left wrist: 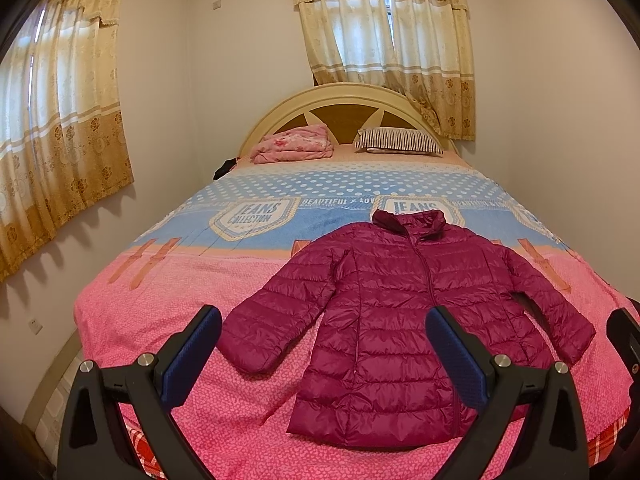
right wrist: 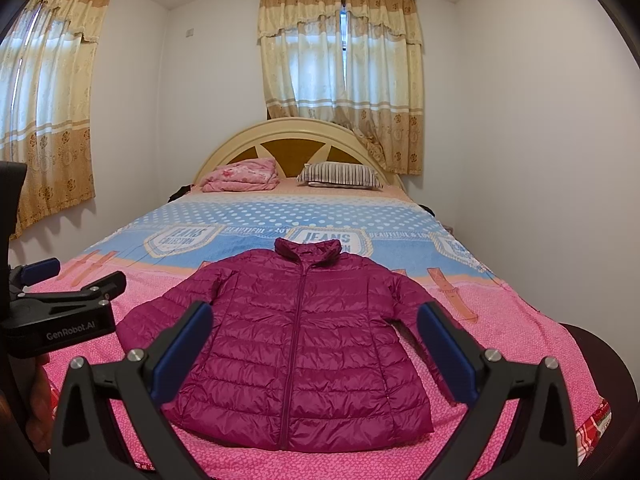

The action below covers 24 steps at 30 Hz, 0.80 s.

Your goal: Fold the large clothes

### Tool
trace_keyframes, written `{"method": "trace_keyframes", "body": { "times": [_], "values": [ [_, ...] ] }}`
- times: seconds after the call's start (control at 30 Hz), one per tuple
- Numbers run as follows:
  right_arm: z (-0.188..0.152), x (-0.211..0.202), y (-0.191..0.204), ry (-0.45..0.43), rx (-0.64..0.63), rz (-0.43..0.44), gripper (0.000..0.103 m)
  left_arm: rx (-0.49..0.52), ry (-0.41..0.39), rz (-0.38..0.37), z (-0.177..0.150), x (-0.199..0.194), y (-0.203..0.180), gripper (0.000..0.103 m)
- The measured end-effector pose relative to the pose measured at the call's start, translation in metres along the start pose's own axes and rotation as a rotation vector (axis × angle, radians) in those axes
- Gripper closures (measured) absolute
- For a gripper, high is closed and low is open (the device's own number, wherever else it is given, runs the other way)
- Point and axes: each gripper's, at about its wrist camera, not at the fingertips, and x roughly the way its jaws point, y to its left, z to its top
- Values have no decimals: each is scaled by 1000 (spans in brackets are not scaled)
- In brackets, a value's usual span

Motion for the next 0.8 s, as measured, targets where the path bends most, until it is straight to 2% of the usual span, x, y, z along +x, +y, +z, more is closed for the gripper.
{"method": "trace_keyframes", "body": {
  "times": [0.8],
  "values": [
    [0,0,0,3,0,0,0,-2,-4,3,0,-2,0,1]
  ]
}}
